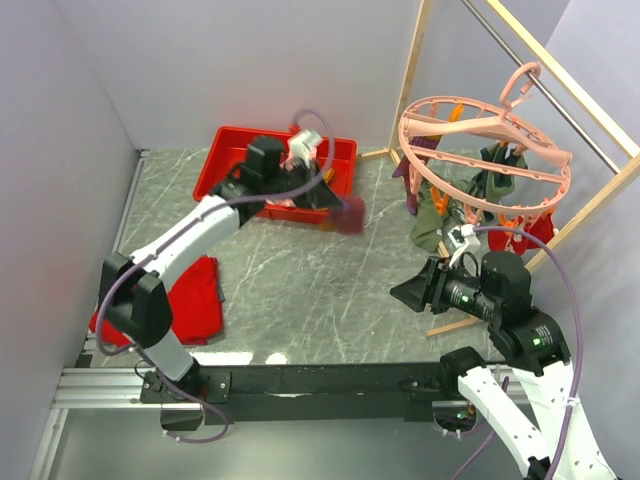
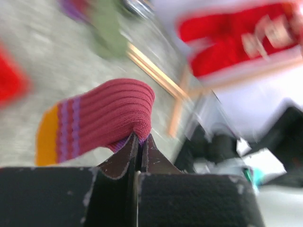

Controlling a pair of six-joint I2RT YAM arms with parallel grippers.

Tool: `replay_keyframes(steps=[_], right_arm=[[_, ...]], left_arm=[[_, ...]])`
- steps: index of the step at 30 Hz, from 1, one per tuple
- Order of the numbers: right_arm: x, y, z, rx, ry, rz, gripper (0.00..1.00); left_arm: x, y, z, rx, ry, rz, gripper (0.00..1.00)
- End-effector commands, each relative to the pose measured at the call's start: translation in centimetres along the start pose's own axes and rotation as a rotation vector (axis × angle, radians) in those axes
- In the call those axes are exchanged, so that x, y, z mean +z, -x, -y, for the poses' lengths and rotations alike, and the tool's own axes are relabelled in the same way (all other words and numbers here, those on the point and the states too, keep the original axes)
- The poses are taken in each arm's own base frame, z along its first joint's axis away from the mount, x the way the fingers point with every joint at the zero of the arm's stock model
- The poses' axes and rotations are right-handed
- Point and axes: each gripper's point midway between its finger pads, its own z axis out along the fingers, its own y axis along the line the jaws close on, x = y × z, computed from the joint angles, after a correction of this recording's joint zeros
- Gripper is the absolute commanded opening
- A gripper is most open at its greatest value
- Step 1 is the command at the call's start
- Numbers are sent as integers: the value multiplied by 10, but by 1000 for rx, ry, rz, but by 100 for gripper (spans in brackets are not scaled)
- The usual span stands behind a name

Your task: Remove the socks clipped to the hanger

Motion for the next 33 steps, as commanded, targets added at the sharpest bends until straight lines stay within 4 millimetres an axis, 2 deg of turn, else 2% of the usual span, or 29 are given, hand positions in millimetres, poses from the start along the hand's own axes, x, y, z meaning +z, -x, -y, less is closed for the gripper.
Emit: replay_keyframes(steps=[1, 2, 3, 4, 5, 6, 7, 8, 9, 10, 13, 14, 15, 17, 18, 19, 21, 24, 25, 27, 28, 29, 31, 33], right_arm=[[-5, 12, 0, -47, -31, 32, 60], [-6, 12, 3, -51, -50, 27, 60], [-6, 11, 4, -53, -54, 21, 61], [-6, 12, 4, -56, -60, 22, 61], [-7, 11, 7, -56, -72, 16, 61], [-7, 11, 7, -57, -76, 14, 61], [-8, 12, 7, -58, -83, 14, 61], [-9, 10, 9, -58, -94, 2, 61], [-10, 11, 10, -57, -105, 5, 61], [-12, 12, 10, -58, -109, 7, 61], [-16, 11, 12, -48, -133, 5, 62], [-17, 9, 12, -40, -140, -1, 62], [-17, 9, 13, -34, -144, -3, 62], [-19, 7, 14, -22, -157, -7, 62], [-19, 7, 15, -17, -159, -9, 62], [-19, 6, 14, -14, -161, -9, 62], [-20, 5, 15, 2, -167, -12, 62], [-22, 6, 13, 22, -170, -13, 63], [-22, 7, 12, 30, -172, -16, 63], [-29, 9, 7, 31, -176, -17, 63], [-30, 10, 6, 29, -180, -25, 63], [-33, 8, 7, 35, -192, -38, 63], [-37, 11, 2, 33, -189, -35, 63], [-40, 9, 1, 43, -191, -43, 63]], left_arm=[[-18, 64, -51, 10, 169, 123, 1], [-22, 82, -54, 20, 183, 157, 1], [-22, 89, -63, 12, 200, 166, 2], [-20, 94, -86, -11, 228, 169, 2], [-21, 107, -87, -2, 223, 194, 11], [-19, 112, -94, -16, 223, 199, 19], [-13, 113, -114, -43, 245, 193, 30], [-13, 122, -116, -46, 249, 204, 50], [-10, 125, -125, -64, 275, 212, 78], [-5, 123, -137, -80, 289, 205, 90], [2, 135, -141, -61, 272, 248, 95], [4, 135, -144, -65, 271, 257, 94], [6, 144, -141, -46, 249, 290, 93], [15, 141, -133, -22, 173, 291, 88], [19, 142, -127, -8, 133, 300, 87], [28, 148, -110, 55, 59, 329, 86], [42, 138, -90, 133, -41, 299, 88], [77, 115, -44, 352, -193, 259, 89], [88, 107, -43, 388, -197, 246, 91], [101, 106, -35, 488, -211, 254, 95], [114, 98, -38, 494, -215, 245, 96], [118, 104, -33, 520, -224, 268, 96], [132, 104, -45, 526, -194, 288, 97], [139, 114, -48, 551, -155, 346, 98]])
